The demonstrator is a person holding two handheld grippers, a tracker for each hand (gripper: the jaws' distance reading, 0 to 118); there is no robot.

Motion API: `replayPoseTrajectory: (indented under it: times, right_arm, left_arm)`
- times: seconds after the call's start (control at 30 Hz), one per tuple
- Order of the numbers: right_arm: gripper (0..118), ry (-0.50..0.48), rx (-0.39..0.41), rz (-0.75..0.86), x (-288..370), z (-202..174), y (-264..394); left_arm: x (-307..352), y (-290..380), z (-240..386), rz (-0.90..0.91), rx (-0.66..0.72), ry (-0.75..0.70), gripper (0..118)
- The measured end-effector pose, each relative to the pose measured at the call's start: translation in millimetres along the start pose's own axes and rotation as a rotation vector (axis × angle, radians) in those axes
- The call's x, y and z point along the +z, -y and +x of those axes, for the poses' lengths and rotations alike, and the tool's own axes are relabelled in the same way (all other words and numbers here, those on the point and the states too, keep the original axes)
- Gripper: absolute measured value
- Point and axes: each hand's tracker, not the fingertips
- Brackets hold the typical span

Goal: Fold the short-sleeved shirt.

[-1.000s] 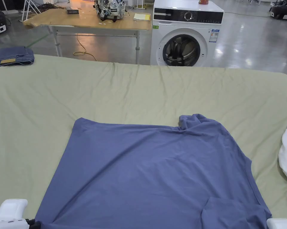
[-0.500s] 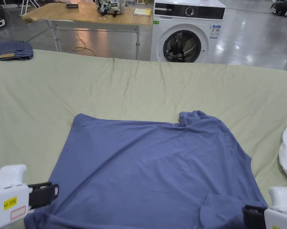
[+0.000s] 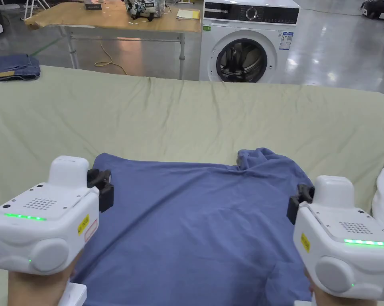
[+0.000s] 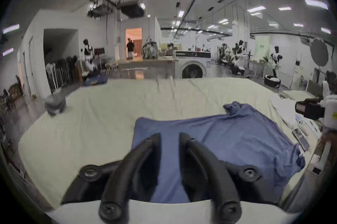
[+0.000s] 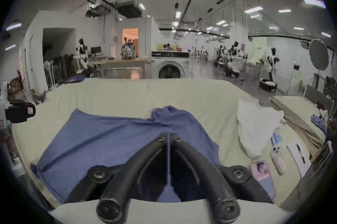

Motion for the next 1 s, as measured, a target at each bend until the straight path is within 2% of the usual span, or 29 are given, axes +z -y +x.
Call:
replayPoseTrajectory:
  times: [0.17,0.3,0.47,0.6,0.67,0.8,0.9,0.93,1.0]
  right_arm:
    - [0,-0.003,-0.022,0.065,-0.8,-20.3,-3.4]
    - [0,-0.018,-0.003,0.119,7.1,-25.8,0.0]
    - [0,-0.015,0.034,0.141,13.3,-22.0,8.3]
    - [0,-0.020,0.037,0.134,14.5,-18.9,16.6]
    - [0,-0.025,0.041,0.120,14.3,-17.9,21.9]
    - [0,-0.029,0.053,0.076,10.7,-16.2,30.8]
    - [0,-0.026,0.060,0.046,8.6,-15.3,36.3]
    - [0,-0.027,0.058,0.038,8.1,-14.7,38.1]
    - [0,-0.028,0.054,0.029,7.8,-13.9,40.9]
  left_arm:
    - [-7.6,-4.1,8.8,0.005,0.012,-0.029,0]
    - [-1.1,0.3,-5.1,-0.011,0.049,-0.037,0]
    - [17.2,14.8,-53.0,-0.100,0.120,-0.041,0]
    - [37.6,35.8,-86.1,-0.101,0.135,-0.056,0]
    - [43.4,42.6,-97.4,-0.162,0.136,-0.073,0]
    - [40.6,52.7,-122.3,-0.402,0.209,0.039,0]
    - [35.7,69.8,-135.1,-0.514,0.204,0.065,0]
    - [32.5,74.5,-138.5,-0.546,0.223,0.052,8]
    - [25.1,83.0,-141.5,-0.594,0.244,0.022,61]
